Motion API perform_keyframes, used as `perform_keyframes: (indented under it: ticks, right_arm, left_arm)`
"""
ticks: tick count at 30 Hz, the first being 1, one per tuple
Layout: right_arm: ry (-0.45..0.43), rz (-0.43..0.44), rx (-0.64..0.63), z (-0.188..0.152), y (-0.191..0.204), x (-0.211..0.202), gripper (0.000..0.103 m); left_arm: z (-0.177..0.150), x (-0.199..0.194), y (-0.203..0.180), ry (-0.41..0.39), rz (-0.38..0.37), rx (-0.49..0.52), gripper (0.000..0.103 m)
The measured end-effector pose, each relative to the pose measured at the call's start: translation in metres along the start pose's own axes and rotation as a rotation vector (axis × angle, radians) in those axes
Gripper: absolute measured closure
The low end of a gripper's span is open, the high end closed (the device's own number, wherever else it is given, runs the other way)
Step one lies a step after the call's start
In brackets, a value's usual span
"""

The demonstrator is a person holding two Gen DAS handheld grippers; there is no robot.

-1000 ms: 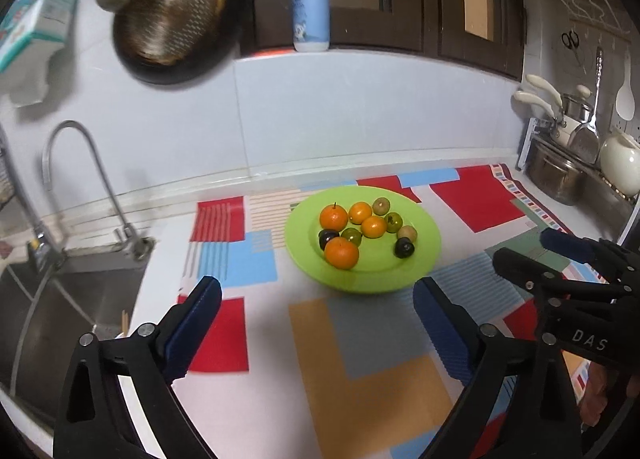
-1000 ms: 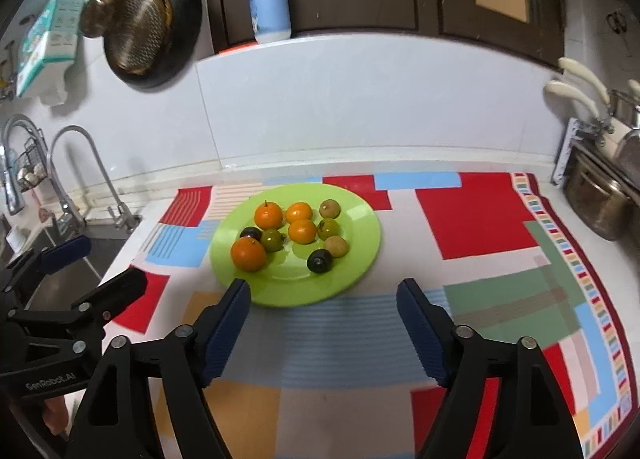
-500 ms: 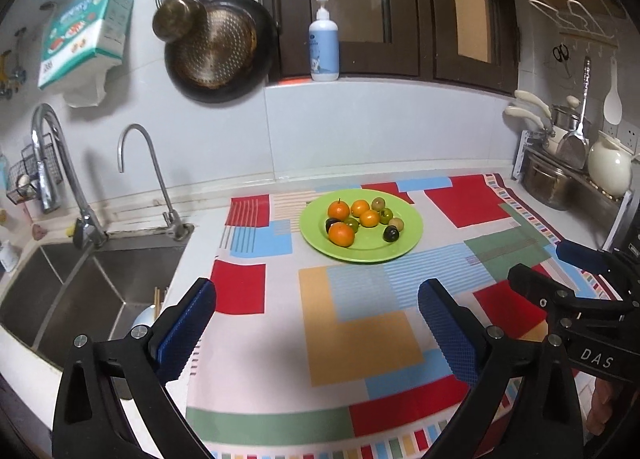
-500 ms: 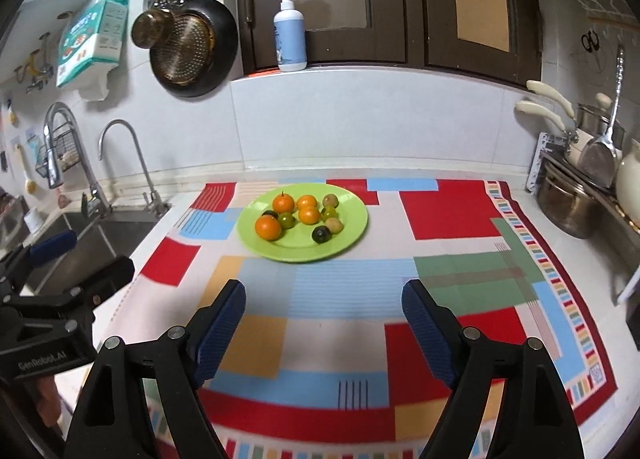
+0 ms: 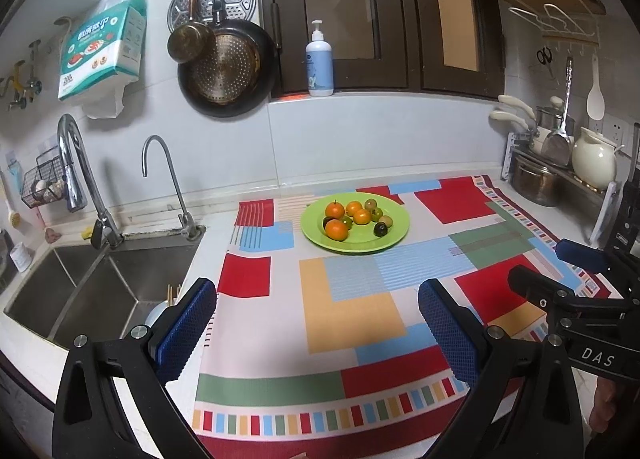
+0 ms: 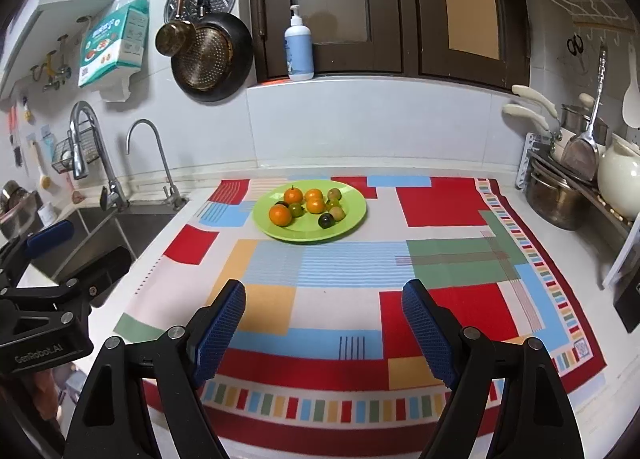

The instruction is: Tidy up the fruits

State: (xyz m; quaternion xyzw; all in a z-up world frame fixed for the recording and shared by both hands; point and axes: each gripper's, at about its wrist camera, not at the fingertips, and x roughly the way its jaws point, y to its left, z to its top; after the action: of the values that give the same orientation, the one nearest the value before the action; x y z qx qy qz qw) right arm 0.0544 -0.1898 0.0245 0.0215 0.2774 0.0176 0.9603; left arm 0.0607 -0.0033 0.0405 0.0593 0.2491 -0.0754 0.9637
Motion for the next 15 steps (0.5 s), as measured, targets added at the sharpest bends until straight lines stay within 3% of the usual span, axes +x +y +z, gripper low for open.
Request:
perform_keyframes:
  ticks: [15]
  right_arm:
    - [-0.017, 0.005, -0.009, -0.012, 0.0, -0.026, 0.022]
  left_arm:
    - [-0.01, -0.027, -0.007, -0.009, 0.022, 0.004, 0.0]
